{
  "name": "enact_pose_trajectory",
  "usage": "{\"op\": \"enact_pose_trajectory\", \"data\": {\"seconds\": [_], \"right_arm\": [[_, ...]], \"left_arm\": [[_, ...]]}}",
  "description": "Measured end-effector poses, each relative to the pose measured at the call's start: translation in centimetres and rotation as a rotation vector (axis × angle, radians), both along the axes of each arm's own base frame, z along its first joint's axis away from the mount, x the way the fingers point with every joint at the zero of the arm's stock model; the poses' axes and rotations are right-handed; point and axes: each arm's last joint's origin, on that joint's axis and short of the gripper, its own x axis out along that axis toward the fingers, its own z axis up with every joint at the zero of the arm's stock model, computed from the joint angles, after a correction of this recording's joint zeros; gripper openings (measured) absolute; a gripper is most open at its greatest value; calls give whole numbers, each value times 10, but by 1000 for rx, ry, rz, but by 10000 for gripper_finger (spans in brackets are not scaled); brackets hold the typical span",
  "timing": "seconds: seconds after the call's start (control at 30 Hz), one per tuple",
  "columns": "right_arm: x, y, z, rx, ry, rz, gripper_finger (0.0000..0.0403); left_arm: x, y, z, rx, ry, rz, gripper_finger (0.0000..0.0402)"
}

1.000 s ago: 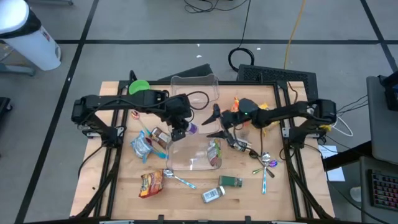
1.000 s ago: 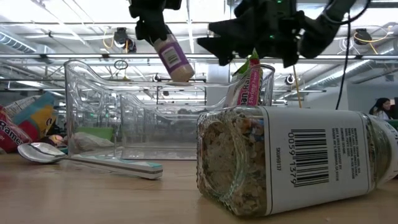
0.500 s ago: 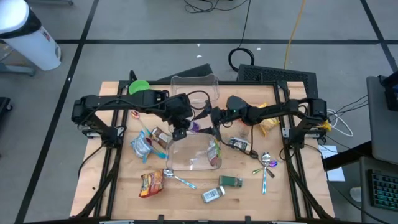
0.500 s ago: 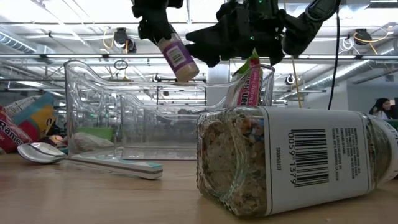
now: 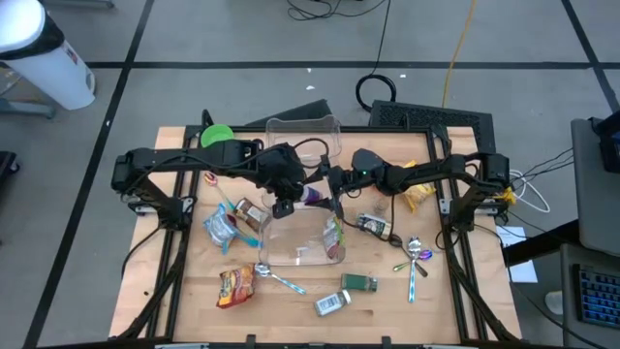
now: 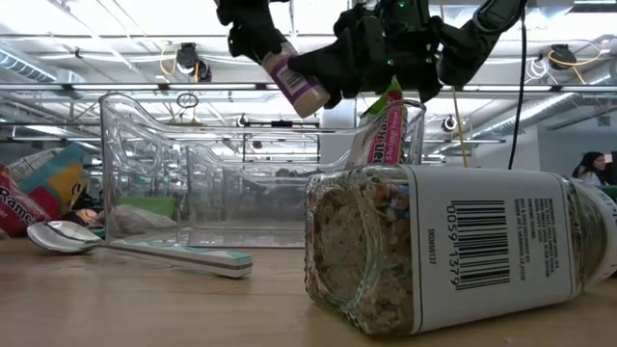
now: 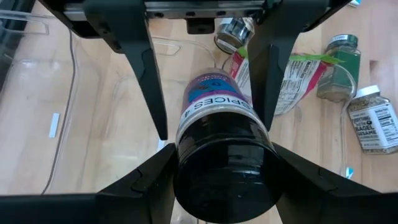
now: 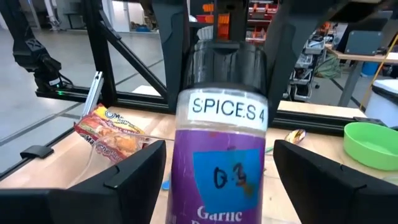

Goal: Pick & Place Food Item
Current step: Put the purple seasoning bottle into the middle transparent bin

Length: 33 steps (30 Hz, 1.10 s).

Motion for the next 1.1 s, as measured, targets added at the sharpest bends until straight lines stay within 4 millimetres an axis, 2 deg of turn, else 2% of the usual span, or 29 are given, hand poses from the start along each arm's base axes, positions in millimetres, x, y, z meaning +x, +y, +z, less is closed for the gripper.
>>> {"op": "enact_pose_trajectory", "data": {"seconds": [0.7, 0.9, 1.1], "right_arm": [[-1, 0, -5, 0, 54, 1, 275], [-1, 0, -6, -15, 57, 2, 252], [0, 0, -4, -21, 31, 2, 221]], "left_arm": [[6, 1, 5, 59, -78, -24, 214], [6, 1, 6, 61, -79, -26, 228], [6, 1, 6, 65, -85, -30, 217]]}}
